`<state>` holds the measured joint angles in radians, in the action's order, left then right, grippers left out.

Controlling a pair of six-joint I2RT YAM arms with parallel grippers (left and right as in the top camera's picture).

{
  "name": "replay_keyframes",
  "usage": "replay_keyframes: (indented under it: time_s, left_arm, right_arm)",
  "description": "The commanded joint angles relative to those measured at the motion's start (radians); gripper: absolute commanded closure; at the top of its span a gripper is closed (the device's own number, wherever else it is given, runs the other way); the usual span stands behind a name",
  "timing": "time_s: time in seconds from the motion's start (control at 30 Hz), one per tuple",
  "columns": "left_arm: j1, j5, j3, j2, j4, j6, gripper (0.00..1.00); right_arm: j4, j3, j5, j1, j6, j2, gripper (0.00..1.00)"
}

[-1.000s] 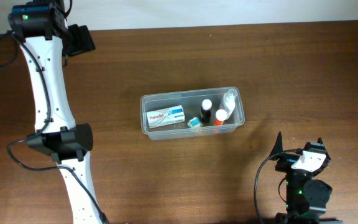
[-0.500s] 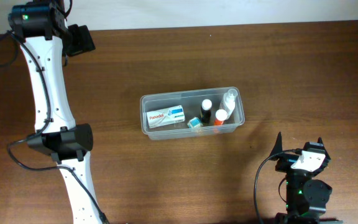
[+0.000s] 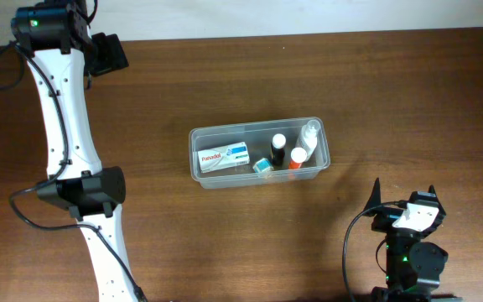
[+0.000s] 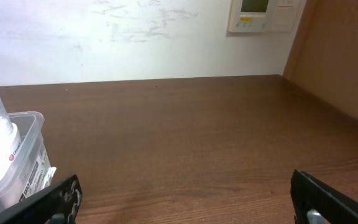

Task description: Pack container

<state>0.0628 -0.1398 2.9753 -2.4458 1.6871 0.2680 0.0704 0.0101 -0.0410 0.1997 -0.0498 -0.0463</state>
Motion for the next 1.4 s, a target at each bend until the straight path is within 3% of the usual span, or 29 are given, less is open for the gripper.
replay_keyframes:
  time_s: [0.0,0.27,0.43,0.9,1.37]
  left_arm:
    - [-0.003,-0.011,0.024,0.025,0.000,-0.016,0.01]
    - [-0.005,-0.011,0.169,0.091,-0.002,-0.015,0.01]
    - [-0.029,-0.011,0.164,0.218,0.000,-0.016,0.00]
    - [-0.186,-0.011,0.164,0.691,0.000,-0.016,0.01]
    - [-0.190,-0.011,0.159,1.160,0.000,-0.016,0.01]
  right_arm:
    - [0.006,-0.005,-0.016,0.008,-0.002,0.011,0.02]
    - [0.006,-0.005,-0.016,0.008,-0.002,0.011,0.02]
    - [0.006,-0.005,-0.016,0.008,-0.003,0.011,0.02]
    - [0.006,-0.005,-0.016,0.008,-0.003,0.011,0.02]
    - [0.006,-0.005,-0.016,0.008,-0.002,0.011,0.02]
